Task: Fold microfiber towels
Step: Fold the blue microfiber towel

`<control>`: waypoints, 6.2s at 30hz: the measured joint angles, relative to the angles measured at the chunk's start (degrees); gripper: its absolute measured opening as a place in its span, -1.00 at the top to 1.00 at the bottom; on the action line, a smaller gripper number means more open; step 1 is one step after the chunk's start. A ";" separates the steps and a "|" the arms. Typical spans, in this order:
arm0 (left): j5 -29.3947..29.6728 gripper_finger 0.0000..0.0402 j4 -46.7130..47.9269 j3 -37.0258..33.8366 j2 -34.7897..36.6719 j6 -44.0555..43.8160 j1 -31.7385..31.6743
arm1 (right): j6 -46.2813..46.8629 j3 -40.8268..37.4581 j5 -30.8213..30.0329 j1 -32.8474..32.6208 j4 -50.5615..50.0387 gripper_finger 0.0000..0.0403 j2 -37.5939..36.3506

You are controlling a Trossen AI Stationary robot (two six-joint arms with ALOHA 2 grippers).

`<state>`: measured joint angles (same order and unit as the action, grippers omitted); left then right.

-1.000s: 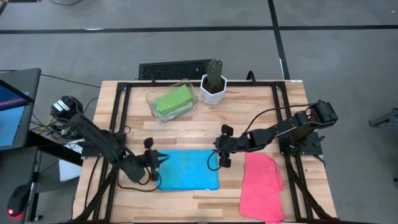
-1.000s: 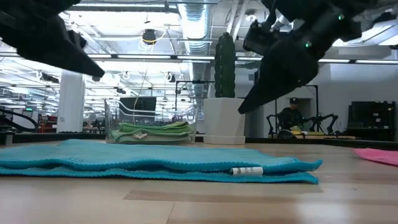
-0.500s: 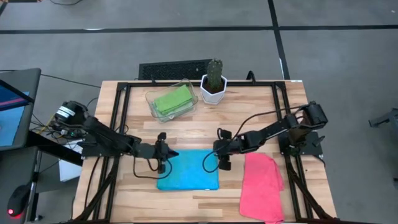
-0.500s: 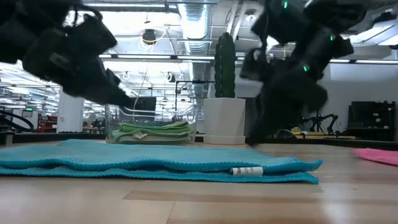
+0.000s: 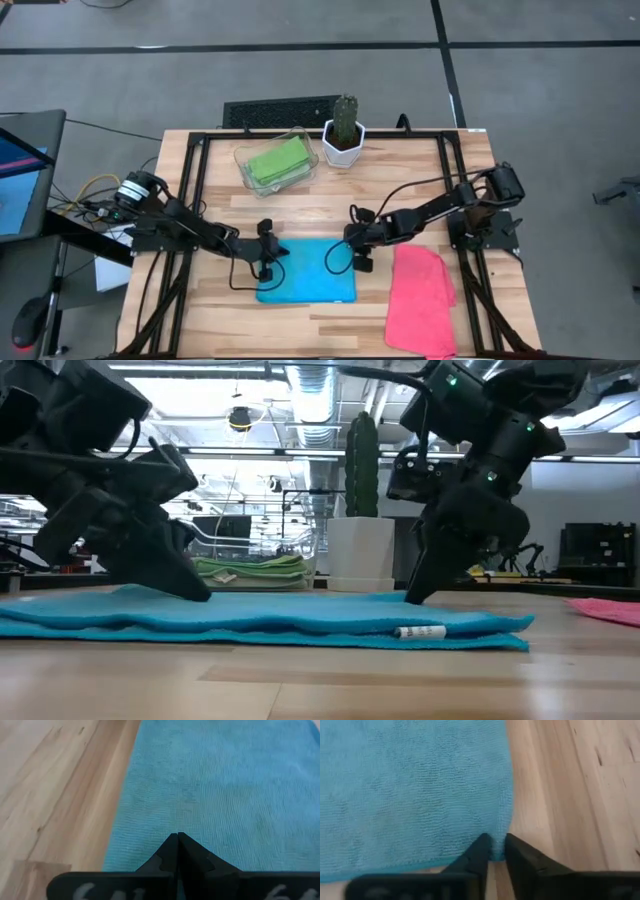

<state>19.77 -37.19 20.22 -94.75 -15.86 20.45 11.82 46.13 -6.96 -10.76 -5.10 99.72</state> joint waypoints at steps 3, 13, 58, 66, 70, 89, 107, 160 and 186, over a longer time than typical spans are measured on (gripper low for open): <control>0.00 1.00 -0.03 0.96 -1.01 0.23 -0.04 | 0.10 -0.08 0.28 0.00 -1.05 0.85 -1.13; -0.03 1.00 -0.78 1.60 -1.01 1.23 -0.04 | -1.59 5.42 1.05 0.00 -2.29 0.87 -1.55; 2.46 1.00 -7.62 5.54 -11.56 1.18 0.09 | -5.80 22.75 5.21 5.39 2.33 0.90 12.20; 2.58 1.00 -7.88 5.49 -11.61 1.16 0.11 | -5.19 22.55 5.74 5.18 3.71 0.85 14.30; 2.60 1.00 -7.87 5.49 -11.64 1.15 0.11 | -4.61 22.57 5.68 5.22 3.06 0.83 15.95; 2.97 1.00 -8.76 5.49 -11.72 1.18 0.11 | -4.75 22.80 6.84 4.87 8.49 0.38 15.78; 2.99 1.00 -8.92 5.51 -11.72 1.49 0.11 | -5.84 21.37 -3.89 -0.52 -10.36 0.30 6.23; 3.08 1.00 -10.13 5.49 -11.75 1.64 0.10 | 3.82 6.73 -3.45 -12.46 42.64 0.42 15.00; 4.00 1.00 -9.94 5.54 -11.72 1.14 0.11 | -9.21 13.43 -11.18 -8.98 43.14 0.42 19.87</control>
<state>23.77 -47.13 25.76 -106.48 -14.72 20.56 2.61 59.56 -18.14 -19.74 38.04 119.59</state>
